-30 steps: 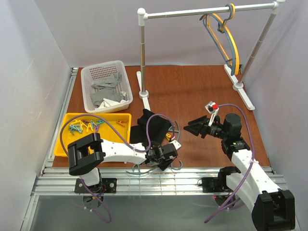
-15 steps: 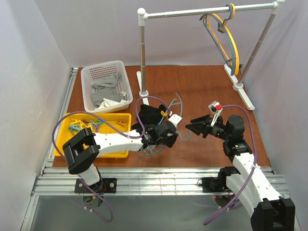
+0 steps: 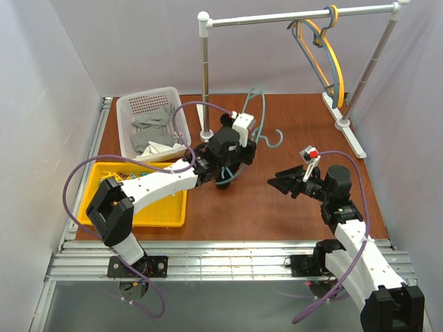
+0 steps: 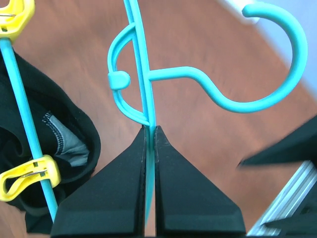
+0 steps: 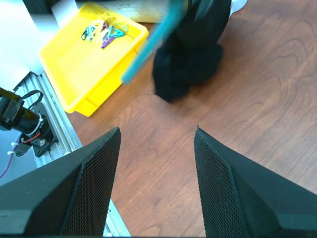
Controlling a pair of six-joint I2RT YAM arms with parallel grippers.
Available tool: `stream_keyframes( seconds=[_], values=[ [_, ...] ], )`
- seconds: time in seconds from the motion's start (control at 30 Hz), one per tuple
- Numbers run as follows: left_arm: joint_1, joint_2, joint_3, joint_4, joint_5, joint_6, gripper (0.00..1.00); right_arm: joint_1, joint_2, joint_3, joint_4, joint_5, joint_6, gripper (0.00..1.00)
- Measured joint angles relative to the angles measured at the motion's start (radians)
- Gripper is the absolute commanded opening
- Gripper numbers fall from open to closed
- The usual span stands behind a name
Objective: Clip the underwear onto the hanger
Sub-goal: Pick up the hanger at the center of the board, then place the hanger at the clothesline.
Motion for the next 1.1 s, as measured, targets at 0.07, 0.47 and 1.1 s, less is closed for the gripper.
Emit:
stream_keyframes(
  seconds=[0.07, 0.47, 1.1],
  values=[
    [0.026, 0.003, 0.058, 0.014, 0.021, 0.0, 0.0, -0.001, 0.0, 0.0, -0.003, 0.006, -0.002, 0.53],
    [0.173, 0.02, 0.209, 0.074, 0.186, -0.036, 0.0, -0.005, 0.0, 0.0, -0.02, 0.033, -0.021, 0.53],
    [0.308, 0.298, 0.71, 0.115, 0.319, -0.291, 0.0, -0.011, -0.004, 0.0, -0.023, 0.033, -0.023, 0.53]
  ],
)
